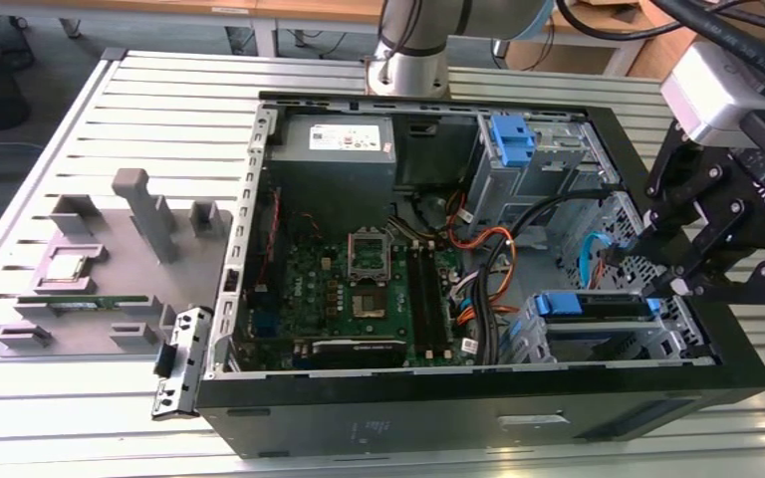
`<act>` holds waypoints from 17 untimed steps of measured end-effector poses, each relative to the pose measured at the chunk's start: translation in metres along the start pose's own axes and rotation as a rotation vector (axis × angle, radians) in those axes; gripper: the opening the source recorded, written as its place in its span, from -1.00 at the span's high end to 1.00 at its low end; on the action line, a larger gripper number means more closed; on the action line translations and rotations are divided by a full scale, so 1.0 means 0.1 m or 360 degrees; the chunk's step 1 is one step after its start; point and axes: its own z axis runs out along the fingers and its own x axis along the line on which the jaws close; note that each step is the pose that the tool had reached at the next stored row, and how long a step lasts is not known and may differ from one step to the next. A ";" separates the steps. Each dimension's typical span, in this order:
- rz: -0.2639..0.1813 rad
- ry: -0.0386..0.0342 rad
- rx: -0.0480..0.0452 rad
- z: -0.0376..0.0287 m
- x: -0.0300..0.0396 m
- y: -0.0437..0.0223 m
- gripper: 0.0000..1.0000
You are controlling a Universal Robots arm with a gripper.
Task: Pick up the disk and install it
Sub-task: 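Insert the disk into the insertion slot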
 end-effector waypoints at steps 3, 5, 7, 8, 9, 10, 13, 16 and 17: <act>-0.0001 -0.0001 0.0007 0.033 0.003 0.000 0.15; -0.0002 0.0000 0.0012 0.060 0.005 0.001 0.15; -0.0005 0.0000 0.0016 0.092 0.008 0.005 0.15; -0.0006 0.0000 0.0018 0.107 0.009 0.008 0.15; -0.0006 0.0000 0.0020 0.122 0.010 0.011 0.15; -0.0007 0.0000 0.0022 0.136 0.011 0.015 0.15; -0.0007 0.0000 0.0026 0.157 0.004 0.025 0.15; -0.0007 0.0000 0.0026 0.160 -0.001 0.026 0.15; -0.0007 0.0000 0.0026 0.160 -0.005 0.026 0.15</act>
